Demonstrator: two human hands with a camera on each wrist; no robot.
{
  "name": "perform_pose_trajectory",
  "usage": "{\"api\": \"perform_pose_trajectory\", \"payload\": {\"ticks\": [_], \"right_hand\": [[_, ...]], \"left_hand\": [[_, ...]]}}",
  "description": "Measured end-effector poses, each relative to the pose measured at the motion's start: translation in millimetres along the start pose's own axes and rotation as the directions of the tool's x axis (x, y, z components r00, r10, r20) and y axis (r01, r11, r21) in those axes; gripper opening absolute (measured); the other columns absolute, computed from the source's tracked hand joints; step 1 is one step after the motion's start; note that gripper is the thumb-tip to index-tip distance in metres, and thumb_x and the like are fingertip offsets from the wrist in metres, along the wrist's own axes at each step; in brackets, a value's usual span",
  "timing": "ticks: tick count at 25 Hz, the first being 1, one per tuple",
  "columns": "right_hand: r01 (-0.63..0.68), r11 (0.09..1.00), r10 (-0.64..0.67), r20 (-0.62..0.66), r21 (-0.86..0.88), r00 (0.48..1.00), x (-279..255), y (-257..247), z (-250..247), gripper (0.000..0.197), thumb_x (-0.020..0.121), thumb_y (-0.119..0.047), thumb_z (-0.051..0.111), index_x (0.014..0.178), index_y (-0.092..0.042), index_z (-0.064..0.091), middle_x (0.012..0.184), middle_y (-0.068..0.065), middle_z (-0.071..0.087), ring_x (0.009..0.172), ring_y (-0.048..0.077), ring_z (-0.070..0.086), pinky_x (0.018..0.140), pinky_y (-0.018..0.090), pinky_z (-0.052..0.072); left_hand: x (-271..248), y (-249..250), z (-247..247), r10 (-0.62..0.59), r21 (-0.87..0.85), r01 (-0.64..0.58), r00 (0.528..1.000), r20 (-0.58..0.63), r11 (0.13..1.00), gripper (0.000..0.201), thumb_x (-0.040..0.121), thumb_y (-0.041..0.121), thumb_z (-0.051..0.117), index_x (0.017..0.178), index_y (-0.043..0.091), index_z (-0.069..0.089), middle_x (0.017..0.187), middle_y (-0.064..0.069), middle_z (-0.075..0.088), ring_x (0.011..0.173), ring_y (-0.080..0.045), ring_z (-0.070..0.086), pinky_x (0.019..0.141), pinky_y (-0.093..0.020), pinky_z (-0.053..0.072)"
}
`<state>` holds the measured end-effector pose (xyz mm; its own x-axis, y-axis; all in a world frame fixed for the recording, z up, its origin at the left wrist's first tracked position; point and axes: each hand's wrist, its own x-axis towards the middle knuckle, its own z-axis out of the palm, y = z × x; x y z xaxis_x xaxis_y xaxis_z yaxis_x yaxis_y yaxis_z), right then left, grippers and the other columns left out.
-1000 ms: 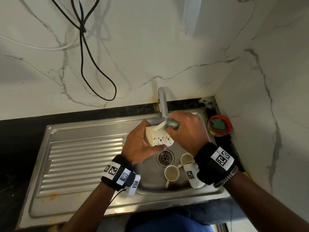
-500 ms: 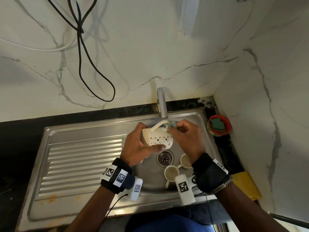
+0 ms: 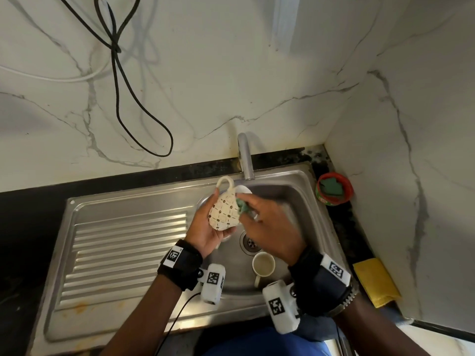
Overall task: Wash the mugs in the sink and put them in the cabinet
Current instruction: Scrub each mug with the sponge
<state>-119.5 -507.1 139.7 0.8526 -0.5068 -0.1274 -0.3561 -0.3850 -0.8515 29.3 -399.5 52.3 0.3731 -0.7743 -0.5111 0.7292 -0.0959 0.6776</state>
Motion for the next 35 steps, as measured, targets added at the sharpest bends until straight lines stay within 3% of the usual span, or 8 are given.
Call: {"api": "perform_pose_trajectory", "payload": {"ticks": [3,6,12,17,21,28,31,35], "right_hand": [[0.138,0.986,-0.136,0.033,-0.097,0.990,-11.4,-5.0,15.8,0.039,0.096,-0.019,0.057,0.136,-0.021,0.058,0.126,-0.001,0.069,0.109,0.016,0.064,0.091,0.023,0.049],[0.347,0.746,-0.329,0.138,-0.568,0.934,-17.9,10.8,24.0,0.035,0.089,-0.021,0.054,0.123,-0.019,0.064,0.129,0.001,0.063,0.127,0.021,0.054,0.110,0.049,0.045],[0.241,0.953,-0.167,0.346,-0.183,0.923,-7.7,-2.6,22.2,0.041,0.096,-0.016,0.058,0.135,-0.014,0.046,0.106,-0.001,0.067,0.085,0.016,0.066,0.068,0.021,0.047],[0.461,0.536,-0.280,0.367,-0.707,0.887,-2.7,24.7,19.0,0.051,0.084,-0.020,0.037,0.129,-0.016,0.062,0.133,0.005,0.060,0.123,0.026,0.056,0.076,0.043,0.056],[0.371,0.851,-0.266,0.304,-0.371,0.915,3.4,11.7,24.0,0.038,0.094,-0.011,0.049,0.131,-0.010,0.054,0.116,0.010,0.070,0.096,0.032,0.067,0.074,0.044,0.057],[0.204,0.856,-0.169,0.116,-0.475,0.979,10.9,13.3,25.9,0.037,0.104,-0.026,0.056,0.136,-0.008,0.053,0.111,0.015,0.073,0.085,0.039,0.072,0.062,0.039,0.053],[0.489,0.633,-0.393,0.295,-0.600,0.871,8.5,24.4,40.0,0.031,0.093,-0.014,0.064,0.124,-0.011,0.065,0.114,0.006,0.070,0.087,0.030,0.072,0.054,0.035,0.050],[0.506,0.528,-0.376,0.346,-0.682,0.859,2.0,37.2,36.3,0.025,0.088,-0.015,0.064,0.113,-0.016,0.069,0.109,0.004,0.069,0.097,0.026,0.067,0.056,0.036,0.048]], "left_hand": [[8.1,4.6,4.3,-0.012,-0.104,0.004,0.997,-0.071,0.995,0.064,0.092,0.058,0.067,0.127,0.005,0.067,0.110,-0.021,0.064,0.089,-0.028,0.062,0.070,-0.037,0.043],[5.7,15.3,3.5,-0.072,-0.091,0.072,0.997,0.000,0.993,0.053,0.090,0.060,0.068,0.103,0.009,0.073,0.084,-0.012,0.068,0.072,-0.024,0.062,0.060,-0.034,0.041],[6.8,11.1,12.1,-0.127,-0.065,0.124,0.991,-0.042,0.990,0.048,0.088,0.053,0.071,0.102,0.007,0.072,0.087,-0.016,0.067,0.082,-0.030,0.066,0.080,-0.041,0.056],[19.9,18.1,-5.9,-0.185,-0.028,0.185,0.983,0.019,0.982,0.050,0.086,0.051,0.074,0.106,0.006,0.068,0.093,-0.016,0.062,0.085,-0.031,0.057,0.076,-0.040,0.047],[28.8,18.3,-2.6,-0.192,-0.024,0.192,0.981,-0.009,0.981,0.050,0.085,0.054,0.073,0.105,0.008,0.072,0.091,-0.015,0.059,0.080,-0.030,0.054,0.068,-0.035,0.039],[17.2,9.7,-6.7,-0.111,-0.075,0.119,0.989,0.103,0.990,0.061,0.092,0.060,0.065,0.124,0.008,0.066,0.092,-0.011,0.067,0.062,-0.018,0.063,0.052,-0.023,0.046],[17.4,1.4,-11.9,-0.152,-0.083,0.154,0.988,0.033,0.985,0.066,0.092,0.067,0.058,0.111,0.006,0.076,0.077,-0.009,0.064,0.061,-0.018,0.059,0.057,-0.026,0.037],[15.1,-2.1,-28.8,-0.282,0.003,0.283,0.957,0.072,0.959,0.070,0.091,0.069,0.060,0.105,0.000,0.071,0.066,-0.010,0.060,0.039,-0.015,0.050,0.042,-0.021,0.019]]}}
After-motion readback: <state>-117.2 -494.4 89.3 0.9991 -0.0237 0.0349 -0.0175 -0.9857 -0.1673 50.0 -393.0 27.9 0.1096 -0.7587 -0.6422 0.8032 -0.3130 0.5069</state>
